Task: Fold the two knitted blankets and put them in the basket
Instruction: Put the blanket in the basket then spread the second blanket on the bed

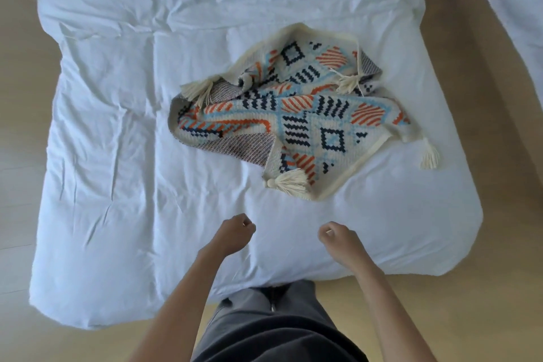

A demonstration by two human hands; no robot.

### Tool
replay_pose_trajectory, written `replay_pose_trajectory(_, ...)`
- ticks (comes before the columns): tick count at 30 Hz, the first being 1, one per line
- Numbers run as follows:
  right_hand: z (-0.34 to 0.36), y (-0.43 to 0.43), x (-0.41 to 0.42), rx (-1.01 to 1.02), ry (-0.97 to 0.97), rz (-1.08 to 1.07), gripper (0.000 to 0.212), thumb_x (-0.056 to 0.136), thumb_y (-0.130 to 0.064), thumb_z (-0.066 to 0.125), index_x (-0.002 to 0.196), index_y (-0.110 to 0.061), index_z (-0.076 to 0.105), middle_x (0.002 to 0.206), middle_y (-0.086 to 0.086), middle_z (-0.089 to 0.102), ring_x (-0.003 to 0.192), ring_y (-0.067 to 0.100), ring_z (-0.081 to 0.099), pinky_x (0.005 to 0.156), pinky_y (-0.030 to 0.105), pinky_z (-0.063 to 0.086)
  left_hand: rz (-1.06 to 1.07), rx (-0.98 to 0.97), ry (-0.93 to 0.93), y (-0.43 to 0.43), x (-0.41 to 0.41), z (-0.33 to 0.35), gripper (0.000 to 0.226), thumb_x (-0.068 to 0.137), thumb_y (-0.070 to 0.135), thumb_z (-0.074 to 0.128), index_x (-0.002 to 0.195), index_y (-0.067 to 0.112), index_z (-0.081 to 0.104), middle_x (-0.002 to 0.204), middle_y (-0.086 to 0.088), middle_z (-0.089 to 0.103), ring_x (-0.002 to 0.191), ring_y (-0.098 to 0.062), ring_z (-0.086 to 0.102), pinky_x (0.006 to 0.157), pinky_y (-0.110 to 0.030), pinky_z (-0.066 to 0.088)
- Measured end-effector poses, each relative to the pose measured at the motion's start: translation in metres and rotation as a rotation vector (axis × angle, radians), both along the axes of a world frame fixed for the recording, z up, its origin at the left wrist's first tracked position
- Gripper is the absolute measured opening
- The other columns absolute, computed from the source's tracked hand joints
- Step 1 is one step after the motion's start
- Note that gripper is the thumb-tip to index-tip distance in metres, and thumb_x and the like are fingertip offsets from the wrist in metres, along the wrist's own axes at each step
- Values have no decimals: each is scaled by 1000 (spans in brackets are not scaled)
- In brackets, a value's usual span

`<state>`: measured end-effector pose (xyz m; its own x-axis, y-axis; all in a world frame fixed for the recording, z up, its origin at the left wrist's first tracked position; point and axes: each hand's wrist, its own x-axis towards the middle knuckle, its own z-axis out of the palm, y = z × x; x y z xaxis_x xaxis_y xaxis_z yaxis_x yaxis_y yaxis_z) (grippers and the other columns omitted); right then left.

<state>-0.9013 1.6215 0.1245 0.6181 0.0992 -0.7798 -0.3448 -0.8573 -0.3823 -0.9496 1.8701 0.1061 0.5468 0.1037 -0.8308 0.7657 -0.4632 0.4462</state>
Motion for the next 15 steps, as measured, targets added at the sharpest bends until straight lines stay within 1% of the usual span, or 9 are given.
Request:
replay_pose_trajectory(1, -5, 4, 12, 3, -2, 10, 17, 91, -30, 44, 99, -23, 58, 102, 0, 60, 85, 11, 52, 57, 18, 36, -9, 2, -1, -2, 13, -5, 19, 92, 26, 46, 96, 12, 59, 96, -4, 62, 91, -22, 61, 70, -29, 46)
replay_pose_trajectory(3, -18, 14, 36, 13, -4, 41, 25, 92, -30, 44, 111, -20, 58, 111, 2, 61, 90, 13, 52, 59, 19, 37, -23, 16, -4, -5, 39, -19, 21, 92, 26, 46, 99, 11, 58, 98, -6, 61, 90, -22, 59, 74, -31, 46)
replay_pose_trajectory(6, -46, 31, 68, 22, -15, 83, 37, 93, -27, 45, 127, -17, 51, 123, 2, 58, 106, 18, 54, 76, 26, 40, -24, 72, 4, -7, 73, -49, 23, 91, 26, 44, 104, 11, 56, 103, -7, 59, 89, -22, 56, 75, -32, 45)
replay_pose_trajectory(8, -67, 39, 86, 52, -58, 123, 37, 92, -21, 47, 129, -16, 49, 124, 2, 57, 114, 20, 53, 82, 28, 40, -1, 115, -1, -10, 94, -72, 29, 91, 25, 45, 116, 11, 52, 114, -9, 57, 100, -25, 55, 78, -31, 43)
replay_pose_trajectory(9, -78, 42, 94, 70, -92, 149, 38, 91, -18, 49, 129, -15, 48, 124, 2, 56, 115, 21, 53, 83, 30, 42, 27, 132, -13, -13, 103, -84, 35, 91, 24, 46, 123, 10, 48, 121, -11, 54, 107, -27, 53, 81, -32, 43)
replay_pose_trajectory(11, -99, 47, 107, 77, -170, 195, 47, 88, -12, 52, 134, -14, 42, 129, 5, 52, 120, 22, 48, 92, 35, 45, 107, 155, -57, -21, 119, -106, 44, 91, 23, 47, 132, 9, 39, 129, -14, 47, 116, -30, 49, 92, -38, 43)
replay_pose_trajectory(12, -109, 49, 112, 62, -209, 216, 54, 87, -11, 54, 138, -14, 37, 135, 6, 48, 125, 23, 43, 98, 37, 42, 139, 164, -76, -26, 126, -116, 47, 90, 21, 47, 134, 9, 35, 131, -15, 43, 118, -32, 46, 95, -42, 41)
replay_pose_trajectory(13, -120, 51, 114, 41, -251, 241, 61, 86, -11, 56, 142, -13, 32, 140, 7, 43, 129, 24, 38, 103, 40, 39, 152, 173, -91, -31, 132, -126, 49, 89, 20, 46, 135, 9, 32, 132, -15, 41, 119, -32, 44, 97, -45, 40)
replay_pose_trajectory(15, -139, 58, 115, -4, -306, 290, 69, 85, -14, 59, 145, -12, 25, 143, 9, 38, 131, 27, 34, 105, 44, 36, 156, 199, -109, -42, 141, -140, 49, 88, 19, 46, 134, 9, 30, 129, -15, 43, 116, -32, 43, 94, -46, 40)
